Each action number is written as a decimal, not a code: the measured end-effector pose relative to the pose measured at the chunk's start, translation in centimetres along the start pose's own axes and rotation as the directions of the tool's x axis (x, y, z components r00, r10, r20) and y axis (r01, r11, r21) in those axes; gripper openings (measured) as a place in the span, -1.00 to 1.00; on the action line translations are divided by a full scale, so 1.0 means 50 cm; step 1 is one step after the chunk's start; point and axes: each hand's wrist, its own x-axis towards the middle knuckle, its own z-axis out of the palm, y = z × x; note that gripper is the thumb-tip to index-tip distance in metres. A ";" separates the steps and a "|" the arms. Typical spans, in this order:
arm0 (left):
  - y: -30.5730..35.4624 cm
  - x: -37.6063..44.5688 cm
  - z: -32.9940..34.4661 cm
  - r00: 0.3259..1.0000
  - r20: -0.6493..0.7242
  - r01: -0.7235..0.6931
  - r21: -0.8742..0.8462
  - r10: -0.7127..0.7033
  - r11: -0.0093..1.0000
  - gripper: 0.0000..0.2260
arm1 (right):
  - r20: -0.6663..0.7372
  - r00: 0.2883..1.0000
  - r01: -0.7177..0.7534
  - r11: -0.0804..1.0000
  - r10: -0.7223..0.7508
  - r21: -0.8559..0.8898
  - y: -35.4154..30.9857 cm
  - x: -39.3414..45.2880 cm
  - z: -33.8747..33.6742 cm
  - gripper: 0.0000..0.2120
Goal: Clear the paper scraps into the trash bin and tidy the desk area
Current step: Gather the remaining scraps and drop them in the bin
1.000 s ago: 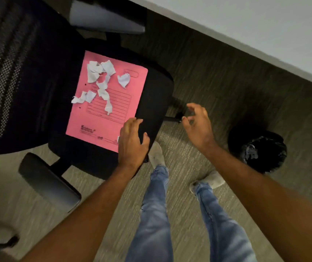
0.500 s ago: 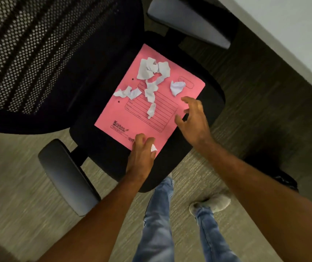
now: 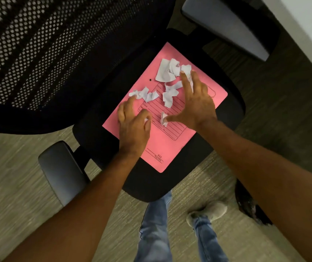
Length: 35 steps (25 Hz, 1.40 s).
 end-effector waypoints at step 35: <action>0.081 0.151 0.076 0.979 0.061 -0.192 -0.069 0.197 0.979 -0.58 | -0.138 0.990 0.077 0.924 -0.027 0.374 0.018 0.041 0.013 -0.75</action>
